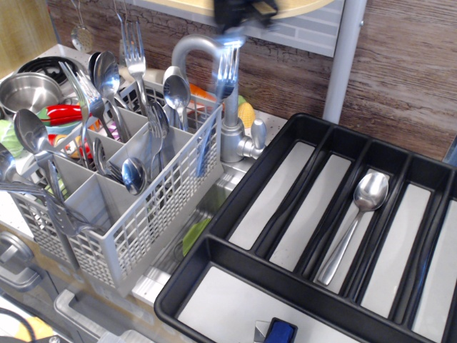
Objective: Put big spoon from basket to tray
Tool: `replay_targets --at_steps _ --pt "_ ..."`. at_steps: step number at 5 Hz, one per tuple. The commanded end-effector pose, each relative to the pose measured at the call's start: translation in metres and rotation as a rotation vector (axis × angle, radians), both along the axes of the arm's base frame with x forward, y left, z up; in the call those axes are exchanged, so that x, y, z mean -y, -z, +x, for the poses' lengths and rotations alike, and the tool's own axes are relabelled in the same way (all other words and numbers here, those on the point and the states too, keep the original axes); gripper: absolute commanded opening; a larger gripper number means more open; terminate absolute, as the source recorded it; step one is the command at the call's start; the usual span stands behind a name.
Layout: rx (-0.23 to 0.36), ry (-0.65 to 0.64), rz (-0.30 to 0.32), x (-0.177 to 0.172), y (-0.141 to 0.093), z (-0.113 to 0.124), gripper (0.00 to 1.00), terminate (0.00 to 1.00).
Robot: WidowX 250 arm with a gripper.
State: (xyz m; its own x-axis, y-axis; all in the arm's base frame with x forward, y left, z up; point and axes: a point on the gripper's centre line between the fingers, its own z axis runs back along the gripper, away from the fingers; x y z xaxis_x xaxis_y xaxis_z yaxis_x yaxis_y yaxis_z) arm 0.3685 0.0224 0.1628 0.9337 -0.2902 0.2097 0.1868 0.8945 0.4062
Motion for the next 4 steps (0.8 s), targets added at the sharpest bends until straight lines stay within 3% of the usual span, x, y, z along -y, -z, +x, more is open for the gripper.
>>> replay_targets --at_steps 1,2,3,4 --pt "0.099 -0.013 -0.027 0.037 -0.047 0.016 0.00 0.00" --pt "0.105 -0.051 -0.097 0.054 -0.045 0.021 0.00 0.00" --pt "0.130 -0.063 -0.197 0.060 -0.015 0.017 0.00 0.00" --pt "0.102 -0.062 -0.366 0.067 0.013 0.010 0.00 0.00"
